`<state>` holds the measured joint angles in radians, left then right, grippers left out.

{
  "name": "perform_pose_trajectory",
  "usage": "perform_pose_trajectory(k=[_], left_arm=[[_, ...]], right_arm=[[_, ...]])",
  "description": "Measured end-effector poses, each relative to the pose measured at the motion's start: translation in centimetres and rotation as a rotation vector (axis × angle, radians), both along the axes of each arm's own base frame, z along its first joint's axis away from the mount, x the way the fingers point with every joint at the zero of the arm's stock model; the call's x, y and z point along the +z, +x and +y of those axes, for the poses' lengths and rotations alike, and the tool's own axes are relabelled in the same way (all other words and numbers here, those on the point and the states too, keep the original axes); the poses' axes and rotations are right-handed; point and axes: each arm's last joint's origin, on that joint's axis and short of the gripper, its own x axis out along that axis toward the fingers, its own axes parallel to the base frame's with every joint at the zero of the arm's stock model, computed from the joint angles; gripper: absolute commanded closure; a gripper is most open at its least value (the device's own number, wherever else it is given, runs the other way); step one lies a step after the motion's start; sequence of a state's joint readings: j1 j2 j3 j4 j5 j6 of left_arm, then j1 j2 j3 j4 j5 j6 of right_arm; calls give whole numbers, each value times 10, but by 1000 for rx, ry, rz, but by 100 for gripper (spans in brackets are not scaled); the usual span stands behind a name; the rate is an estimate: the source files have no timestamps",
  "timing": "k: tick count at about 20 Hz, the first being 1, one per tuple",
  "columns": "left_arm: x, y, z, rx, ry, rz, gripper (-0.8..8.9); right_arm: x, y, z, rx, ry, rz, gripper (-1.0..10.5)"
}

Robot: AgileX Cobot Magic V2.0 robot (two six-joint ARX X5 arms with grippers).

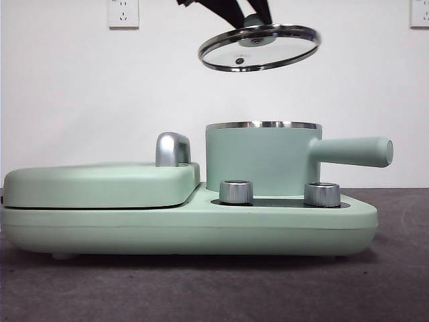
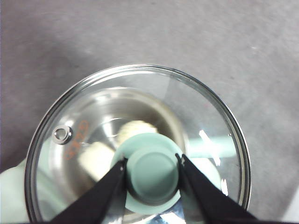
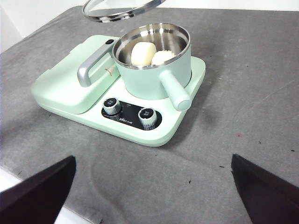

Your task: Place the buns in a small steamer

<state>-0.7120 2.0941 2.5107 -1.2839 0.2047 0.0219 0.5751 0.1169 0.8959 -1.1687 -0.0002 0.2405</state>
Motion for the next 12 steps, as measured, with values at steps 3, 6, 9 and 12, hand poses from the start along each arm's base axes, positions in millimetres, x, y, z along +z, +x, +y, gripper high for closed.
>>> perform_pose_trajectory(k=[3,6,9,12], left_arm=[[0,-5,-5,-15,2,0,797],[-4,-3,-3,35,64,-22,797],[-11,0,-4,40,86,-1,798],[-21,5,-10,35,101,15,798]], right_arm=[[0,0,0,2,2,-2,415],[0,0,0,2,2,-2,415],[0,0,0,2,3,-3,415],[0,0,0,2,3,-3,415]])
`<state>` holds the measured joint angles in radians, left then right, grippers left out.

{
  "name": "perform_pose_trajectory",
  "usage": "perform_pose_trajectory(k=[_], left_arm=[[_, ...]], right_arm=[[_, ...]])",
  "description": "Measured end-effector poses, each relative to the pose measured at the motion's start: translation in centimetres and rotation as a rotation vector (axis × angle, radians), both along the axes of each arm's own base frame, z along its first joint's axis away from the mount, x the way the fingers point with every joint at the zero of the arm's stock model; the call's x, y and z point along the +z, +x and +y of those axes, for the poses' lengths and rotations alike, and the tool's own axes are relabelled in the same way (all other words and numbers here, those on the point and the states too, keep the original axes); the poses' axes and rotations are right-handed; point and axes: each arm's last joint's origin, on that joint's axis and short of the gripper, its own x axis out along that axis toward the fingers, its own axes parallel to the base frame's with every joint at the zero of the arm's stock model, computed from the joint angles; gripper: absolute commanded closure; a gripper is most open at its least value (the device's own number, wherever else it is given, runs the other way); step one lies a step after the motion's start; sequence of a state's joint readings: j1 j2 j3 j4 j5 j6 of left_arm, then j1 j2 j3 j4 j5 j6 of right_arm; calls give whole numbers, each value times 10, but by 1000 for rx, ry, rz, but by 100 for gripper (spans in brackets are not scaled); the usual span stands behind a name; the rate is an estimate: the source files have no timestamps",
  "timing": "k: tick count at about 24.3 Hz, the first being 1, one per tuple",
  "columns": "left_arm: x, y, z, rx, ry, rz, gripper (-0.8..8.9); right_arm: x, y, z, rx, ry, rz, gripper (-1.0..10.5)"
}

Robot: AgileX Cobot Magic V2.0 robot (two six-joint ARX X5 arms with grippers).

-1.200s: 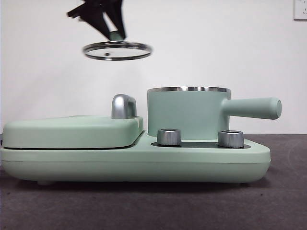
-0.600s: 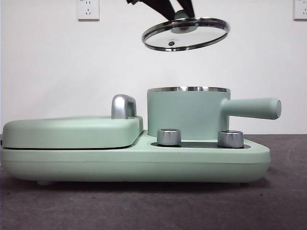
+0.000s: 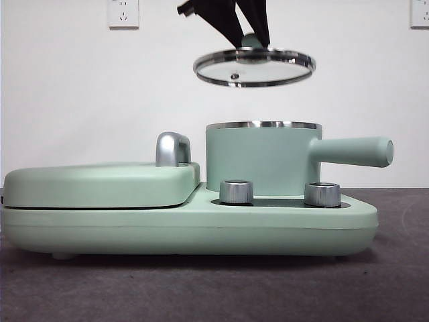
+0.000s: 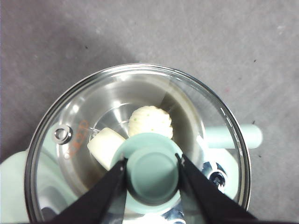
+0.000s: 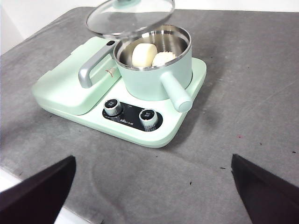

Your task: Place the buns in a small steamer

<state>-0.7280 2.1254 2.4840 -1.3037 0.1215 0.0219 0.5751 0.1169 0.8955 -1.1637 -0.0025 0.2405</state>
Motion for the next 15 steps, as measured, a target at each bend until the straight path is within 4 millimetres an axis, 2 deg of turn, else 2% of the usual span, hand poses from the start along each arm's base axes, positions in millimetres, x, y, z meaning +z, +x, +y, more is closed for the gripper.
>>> perform_pose_trajectory(k=[5,9,15], left_arm=[[-29,17,-15,0,29,32,798],[-31,20,-17,-1,21,22,798],[-46,27,-23,-10,45,39,798]], right_arm=[[0,0,0,0,0,0,415],[0,0,0,-1,0,0,415],[0,0,0,-1,0,-1,415]])
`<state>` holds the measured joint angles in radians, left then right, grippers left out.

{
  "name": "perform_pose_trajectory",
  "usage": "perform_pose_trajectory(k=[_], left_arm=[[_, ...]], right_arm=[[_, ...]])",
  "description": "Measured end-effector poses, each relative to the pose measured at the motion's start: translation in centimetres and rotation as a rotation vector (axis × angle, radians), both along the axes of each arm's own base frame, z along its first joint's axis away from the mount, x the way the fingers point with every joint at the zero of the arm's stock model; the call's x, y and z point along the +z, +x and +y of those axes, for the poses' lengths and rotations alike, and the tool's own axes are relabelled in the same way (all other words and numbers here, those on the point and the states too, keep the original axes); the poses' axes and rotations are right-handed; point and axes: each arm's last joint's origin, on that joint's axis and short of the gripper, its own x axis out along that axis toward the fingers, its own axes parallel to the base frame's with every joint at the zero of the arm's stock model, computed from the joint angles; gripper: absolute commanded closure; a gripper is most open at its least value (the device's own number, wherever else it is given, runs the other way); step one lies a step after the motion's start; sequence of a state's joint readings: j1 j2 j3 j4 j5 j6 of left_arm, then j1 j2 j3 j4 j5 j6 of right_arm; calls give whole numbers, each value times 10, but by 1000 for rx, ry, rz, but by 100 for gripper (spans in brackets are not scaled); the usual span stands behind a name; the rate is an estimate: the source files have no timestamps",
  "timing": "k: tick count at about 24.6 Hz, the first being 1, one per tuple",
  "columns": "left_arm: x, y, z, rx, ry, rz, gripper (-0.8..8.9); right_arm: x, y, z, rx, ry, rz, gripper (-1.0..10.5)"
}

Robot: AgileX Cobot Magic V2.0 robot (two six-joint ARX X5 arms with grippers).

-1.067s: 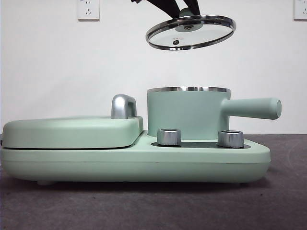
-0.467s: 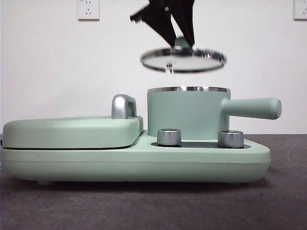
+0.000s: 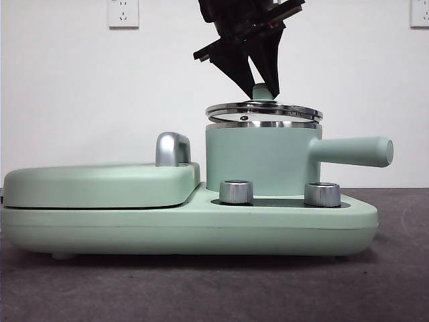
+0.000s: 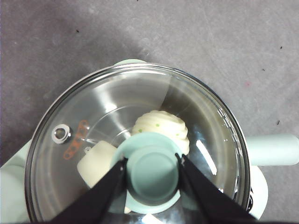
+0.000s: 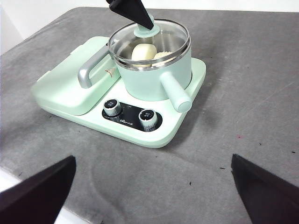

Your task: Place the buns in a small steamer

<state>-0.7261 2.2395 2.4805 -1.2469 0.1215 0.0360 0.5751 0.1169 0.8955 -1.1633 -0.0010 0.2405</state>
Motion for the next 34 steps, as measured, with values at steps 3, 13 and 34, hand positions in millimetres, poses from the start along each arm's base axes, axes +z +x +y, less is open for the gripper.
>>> perform_pose_trajectory(k=[3,13,34], left_arm=[[1,2,0,3,-12,-15,798],[-8,9,1,10,-1,-3,798],[9,-13,18,34,20,157,152]], right_arm=[[0,0,0,0,0,0,415],[0,0,0,-1,0,0,415],[0,0,0,-2,2,1,415]])
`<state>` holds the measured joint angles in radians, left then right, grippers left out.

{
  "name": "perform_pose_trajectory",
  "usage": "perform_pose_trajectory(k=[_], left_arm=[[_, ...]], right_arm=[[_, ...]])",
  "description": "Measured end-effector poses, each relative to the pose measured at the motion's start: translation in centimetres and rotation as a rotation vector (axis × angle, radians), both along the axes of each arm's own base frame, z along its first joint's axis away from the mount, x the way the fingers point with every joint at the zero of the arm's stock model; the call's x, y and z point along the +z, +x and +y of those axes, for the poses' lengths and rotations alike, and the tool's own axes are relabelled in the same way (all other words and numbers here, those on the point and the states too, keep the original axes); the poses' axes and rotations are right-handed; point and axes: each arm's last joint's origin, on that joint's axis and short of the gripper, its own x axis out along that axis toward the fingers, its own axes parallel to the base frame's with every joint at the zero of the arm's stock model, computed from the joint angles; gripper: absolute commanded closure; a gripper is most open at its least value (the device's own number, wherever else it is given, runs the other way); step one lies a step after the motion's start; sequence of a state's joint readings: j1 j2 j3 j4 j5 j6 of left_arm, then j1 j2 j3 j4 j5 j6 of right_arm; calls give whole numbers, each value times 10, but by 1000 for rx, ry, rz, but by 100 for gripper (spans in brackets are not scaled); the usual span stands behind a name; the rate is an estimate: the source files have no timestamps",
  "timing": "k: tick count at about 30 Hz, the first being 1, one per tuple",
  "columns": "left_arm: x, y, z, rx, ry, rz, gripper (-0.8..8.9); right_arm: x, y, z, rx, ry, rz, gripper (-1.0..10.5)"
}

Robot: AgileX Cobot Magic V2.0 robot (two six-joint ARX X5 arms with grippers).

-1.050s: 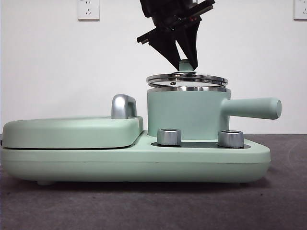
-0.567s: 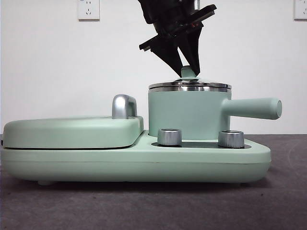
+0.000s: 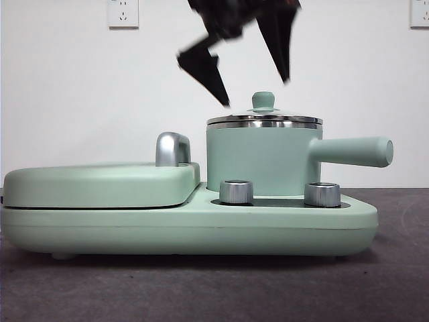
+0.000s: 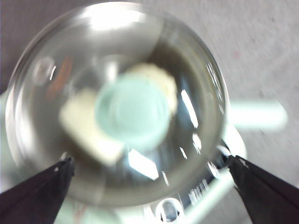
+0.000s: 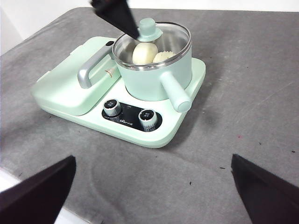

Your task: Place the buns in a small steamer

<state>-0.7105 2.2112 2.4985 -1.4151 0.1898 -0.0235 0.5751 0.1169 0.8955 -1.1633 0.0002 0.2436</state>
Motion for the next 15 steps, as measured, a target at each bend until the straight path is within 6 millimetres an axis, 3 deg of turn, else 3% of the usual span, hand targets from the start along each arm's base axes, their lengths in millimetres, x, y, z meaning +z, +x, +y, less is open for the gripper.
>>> perform_pose_trajectory(k=[4,6,9,15], left_arm=[[85,-52,45,28,-147,-144,156],[114,-87,74,31,-192,-189,156],[116,-129,107,20,-177,-173,156],[82,-185,157,17,-110,-106,156]], right_arm=[[0,0,0,4,1,1,415],[0,0,0,17,6,3,415],[0,0,1,27,9,6,415],[1,0,1,41,18,1,415]])
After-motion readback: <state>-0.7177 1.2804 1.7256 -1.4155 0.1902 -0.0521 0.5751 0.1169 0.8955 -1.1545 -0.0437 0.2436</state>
